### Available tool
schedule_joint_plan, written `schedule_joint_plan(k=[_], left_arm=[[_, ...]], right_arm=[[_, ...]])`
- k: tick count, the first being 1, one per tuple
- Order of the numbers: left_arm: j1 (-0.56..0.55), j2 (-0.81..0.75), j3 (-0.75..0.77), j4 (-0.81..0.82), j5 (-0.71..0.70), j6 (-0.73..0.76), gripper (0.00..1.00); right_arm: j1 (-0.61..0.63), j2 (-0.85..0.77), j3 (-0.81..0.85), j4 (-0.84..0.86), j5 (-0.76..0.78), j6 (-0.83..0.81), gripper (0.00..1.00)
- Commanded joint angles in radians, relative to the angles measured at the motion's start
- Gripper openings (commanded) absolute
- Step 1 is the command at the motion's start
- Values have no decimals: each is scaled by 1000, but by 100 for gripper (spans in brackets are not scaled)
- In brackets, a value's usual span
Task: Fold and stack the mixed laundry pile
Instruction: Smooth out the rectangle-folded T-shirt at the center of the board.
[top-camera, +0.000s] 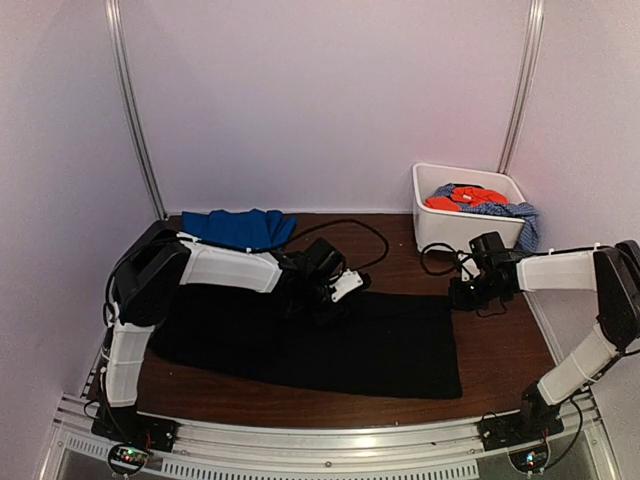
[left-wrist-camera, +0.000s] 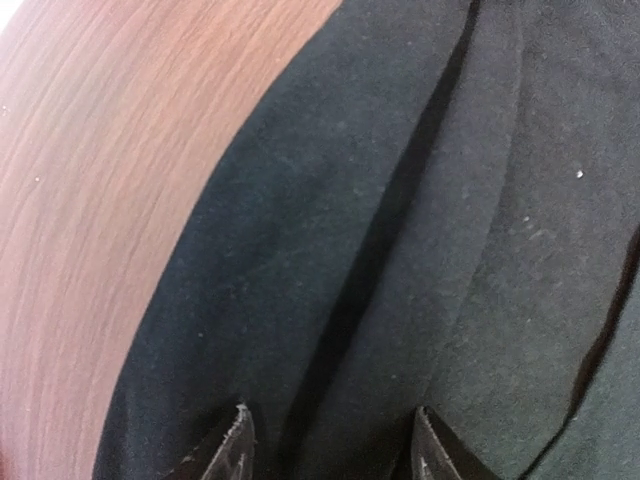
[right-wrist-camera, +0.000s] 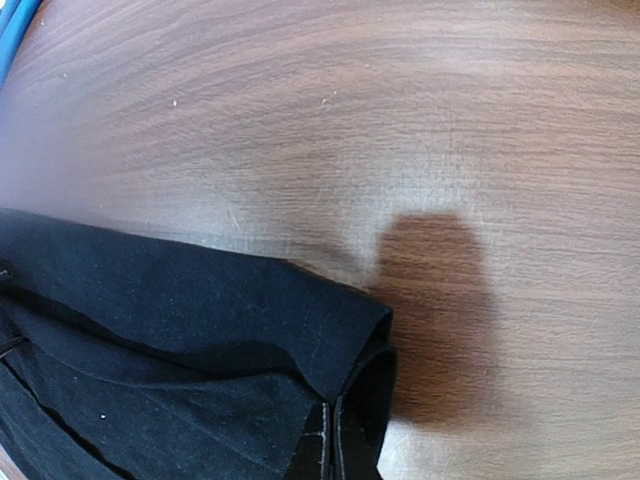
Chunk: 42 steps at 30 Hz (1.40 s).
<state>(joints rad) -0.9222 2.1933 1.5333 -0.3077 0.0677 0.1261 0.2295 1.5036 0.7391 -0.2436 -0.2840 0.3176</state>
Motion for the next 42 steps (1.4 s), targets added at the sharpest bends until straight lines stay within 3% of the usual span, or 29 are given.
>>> schedule_joint_plan(k=[1,8,19,26,32,42], left_arm=[[2,-67,-34,16,-45,54,56],[20,-159,-115,-102,-53,156,59],[58,-199,-222,-91,-153,217,54],[62,-208,-225,-85,-164,232,28],[62,-268,-250,-84,-75,226,2],[61,-386,-367,-84,46,250,0]], right_arm=[[-4,-43,-8,-11,14,-1,0],[-5,-37,-10,-7,4,-4,0],[-5,-37,-9,-9,-2,-12,0],[-5,-38,-6,-15,0,-12,0],[-4,-47,0,-28,-2,-15,0],[-6,-89,-25,-70,-12,-19,0]])
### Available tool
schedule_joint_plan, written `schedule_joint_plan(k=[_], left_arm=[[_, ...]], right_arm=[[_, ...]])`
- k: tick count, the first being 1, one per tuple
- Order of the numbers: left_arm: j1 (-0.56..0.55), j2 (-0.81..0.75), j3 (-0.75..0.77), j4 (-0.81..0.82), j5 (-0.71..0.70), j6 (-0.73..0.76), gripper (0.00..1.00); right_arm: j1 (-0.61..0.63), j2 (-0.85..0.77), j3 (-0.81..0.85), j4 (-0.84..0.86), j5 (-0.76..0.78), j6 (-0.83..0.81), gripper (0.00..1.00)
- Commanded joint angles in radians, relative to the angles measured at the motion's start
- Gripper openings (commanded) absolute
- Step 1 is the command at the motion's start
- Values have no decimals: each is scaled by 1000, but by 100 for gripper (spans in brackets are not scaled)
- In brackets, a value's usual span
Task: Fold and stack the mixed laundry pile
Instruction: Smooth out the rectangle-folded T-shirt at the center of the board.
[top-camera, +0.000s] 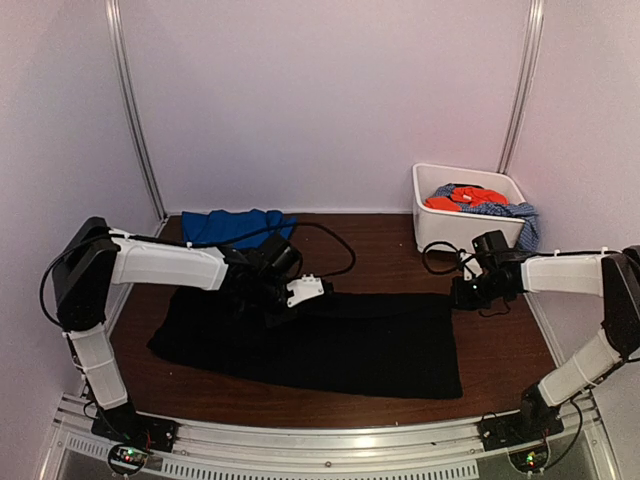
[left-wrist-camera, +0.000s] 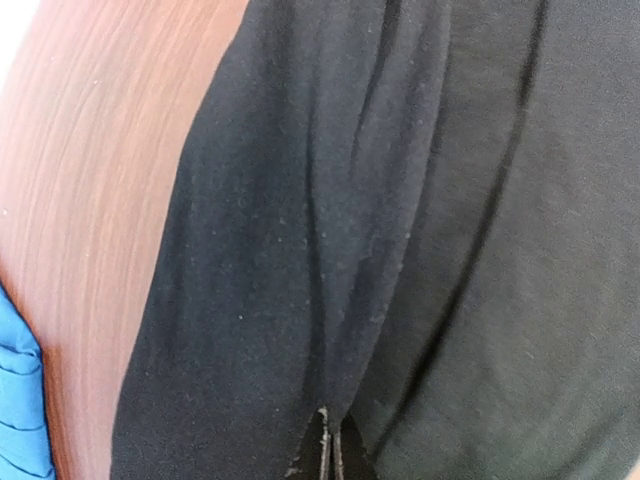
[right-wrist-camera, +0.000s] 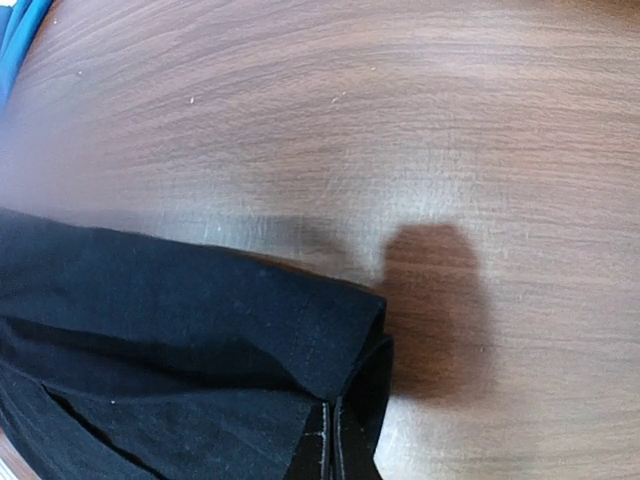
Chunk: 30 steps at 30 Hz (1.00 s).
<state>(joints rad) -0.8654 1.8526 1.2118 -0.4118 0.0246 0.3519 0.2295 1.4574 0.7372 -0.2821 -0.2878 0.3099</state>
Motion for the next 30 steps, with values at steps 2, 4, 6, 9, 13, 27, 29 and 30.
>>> schedule_joint_plan(k=[2,4,6,9,13,27,29,30], left_arm=[[3,-57,-73,21,90,31,0],[1,-63,-94,26,81,34,0],[-8,-64,-106,33,72,46,0],[-31,-65,-123,49,44,68,0],[-58,-67,-147,64,-26,94,0],[-74,-171,-115,81,-105,-65,21],[-34,-228,-137,111,-42,-172,31],[-4,-258,-156,127,-5,-230,36]], right_arm=[[-4,-57,-39,-42,-22,-4,1],[-4,-85,-65,-49,-35,10,9],[-4,-111,-89,-63,-37,23,26],[-4,-164,-117,-82,-30,41,47],[-3,-245,-124,-64,-37,64,51],[104,-79,49,24,-154,-17,48],[136,-22,75,56,-158,-31,48],[149,14,93,66,-165,-39,48]])
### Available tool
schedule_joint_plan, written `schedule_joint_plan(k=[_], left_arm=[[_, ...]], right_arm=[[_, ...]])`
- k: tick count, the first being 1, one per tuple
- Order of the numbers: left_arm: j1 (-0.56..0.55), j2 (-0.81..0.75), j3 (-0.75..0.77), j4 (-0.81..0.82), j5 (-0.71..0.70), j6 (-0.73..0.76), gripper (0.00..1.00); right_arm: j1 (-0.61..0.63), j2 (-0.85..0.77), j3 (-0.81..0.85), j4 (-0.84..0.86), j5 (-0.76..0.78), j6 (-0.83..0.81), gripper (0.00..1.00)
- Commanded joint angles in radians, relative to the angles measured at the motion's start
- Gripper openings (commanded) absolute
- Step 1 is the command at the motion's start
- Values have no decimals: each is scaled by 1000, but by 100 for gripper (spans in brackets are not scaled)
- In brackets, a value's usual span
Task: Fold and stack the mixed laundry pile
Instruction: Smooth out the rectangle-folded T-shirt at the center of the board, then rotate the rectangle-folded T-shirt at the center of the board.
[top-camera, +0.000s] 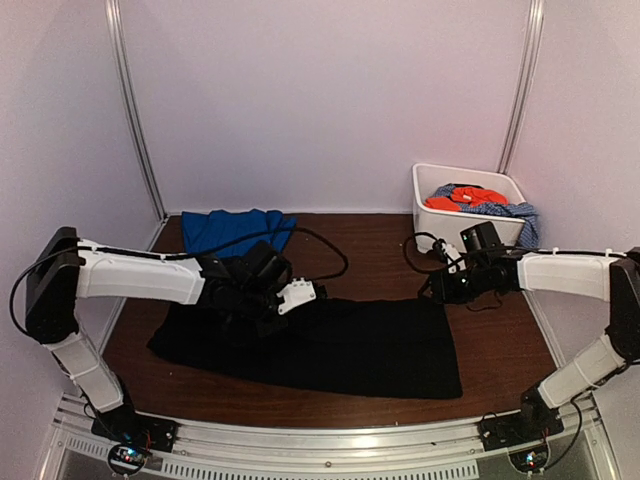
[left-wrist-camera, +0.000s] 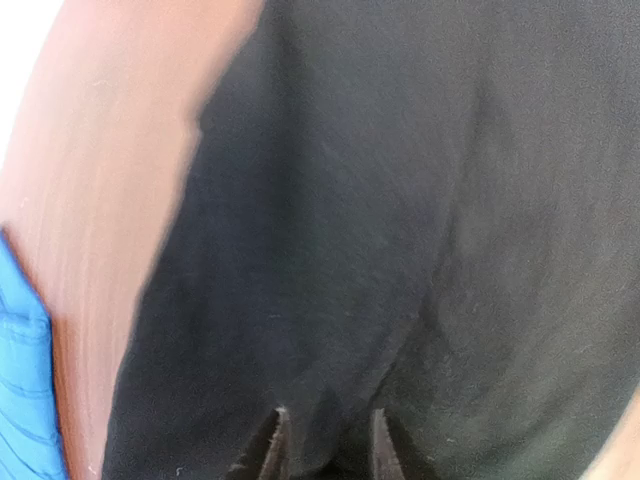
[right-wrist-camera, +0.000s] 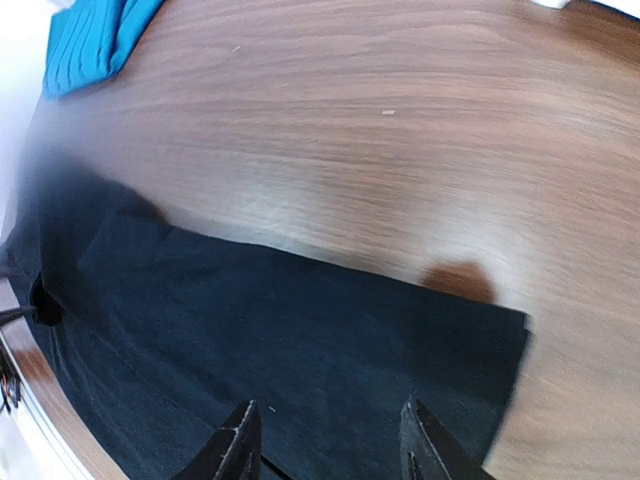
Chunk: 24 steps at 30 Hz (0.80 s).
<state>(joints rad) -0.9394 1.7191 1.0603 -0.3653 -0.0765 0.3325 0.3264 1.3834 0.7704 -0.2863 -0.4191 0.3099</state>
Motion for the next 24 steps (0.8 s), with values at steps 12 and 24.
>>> schedule_joint_plan(k=[12,24], left_arm=[[289,-177,-221,43,-20,-846,39],[373,33,-184,72,10,-865,35]], right_arm=[[126,340,66,44,34,-24,42],[148,90,-242,-6,18,138,43]])
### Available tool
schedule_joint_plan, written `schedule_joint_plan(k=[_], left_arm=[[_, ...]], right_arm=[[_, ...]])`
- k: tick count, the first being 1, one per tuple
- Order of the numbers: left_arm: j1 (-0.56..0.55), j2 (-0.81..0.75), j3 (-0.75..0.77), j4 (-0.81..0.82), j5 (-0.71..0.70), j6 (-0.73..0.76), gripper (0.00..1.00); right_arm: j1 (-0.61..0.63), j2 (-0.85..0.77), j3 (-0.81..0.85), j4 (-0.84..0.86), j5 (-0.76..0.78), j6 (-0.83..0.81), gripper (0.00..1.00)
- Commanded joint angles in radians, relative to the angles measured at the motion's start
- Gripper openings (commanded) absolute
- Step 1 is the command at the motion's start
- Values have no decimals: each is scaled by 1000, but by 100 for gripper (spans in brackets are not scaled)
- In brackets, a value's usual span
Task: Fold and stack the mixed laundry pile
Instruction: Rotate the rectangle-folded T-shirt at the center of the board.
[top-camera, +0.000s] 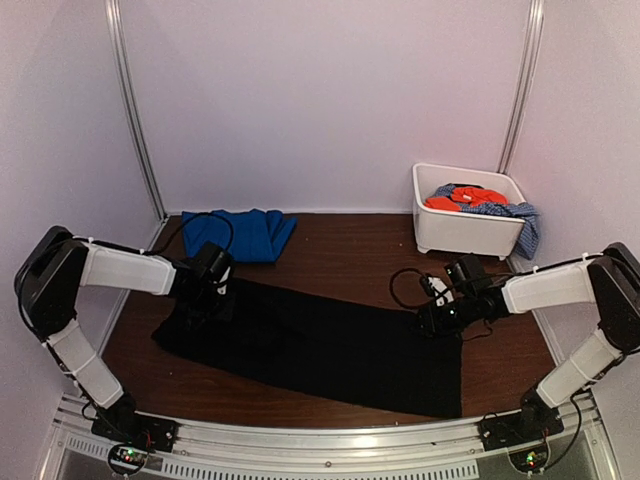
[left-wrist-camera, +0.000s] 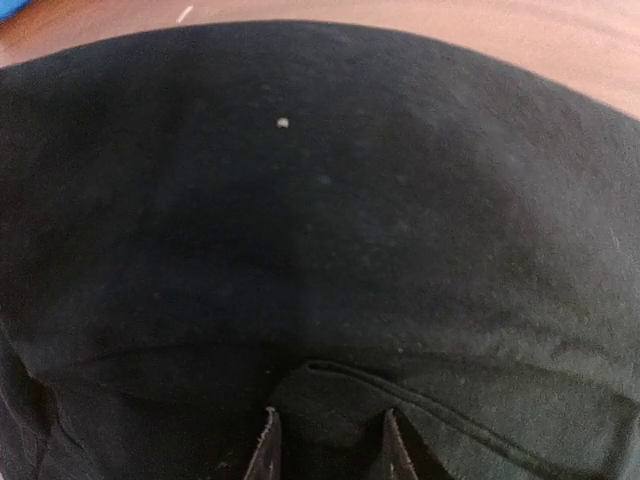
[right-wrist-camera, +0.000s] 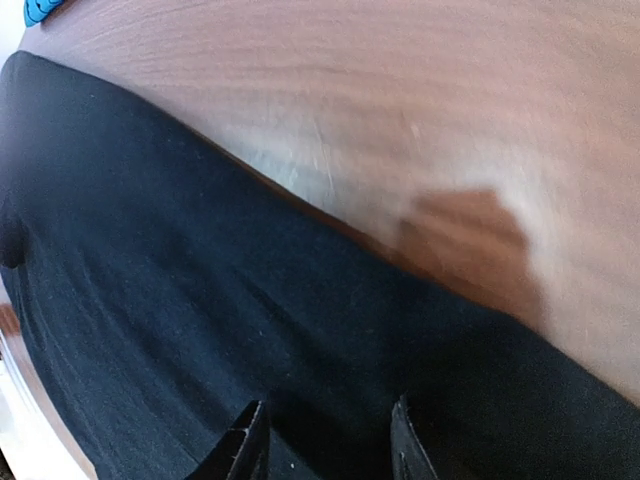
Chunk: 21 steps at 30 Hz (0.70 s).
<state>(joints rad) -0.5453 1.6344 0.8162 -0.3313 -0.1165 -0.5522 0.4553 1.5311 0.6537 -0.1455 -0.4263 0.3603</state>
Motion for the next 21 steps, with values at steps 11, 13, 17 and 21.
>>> schedule_joint_plan(k=[11,13,17,21], left_arm=[[-225,592,649,-67,214,173,34],[-241,669,761,-77,255,187,33],[-251,827,1037,-168,285,209,33],[-228,971,1335,-295,315,239,37]], right_arm=[[214,-431,-381,-229,14,389,44],[227,-504,-408,-257,9,419,44],[236,-607,-423,-285,23,448,43],[238,-577,-400,-241,9,437,42]])
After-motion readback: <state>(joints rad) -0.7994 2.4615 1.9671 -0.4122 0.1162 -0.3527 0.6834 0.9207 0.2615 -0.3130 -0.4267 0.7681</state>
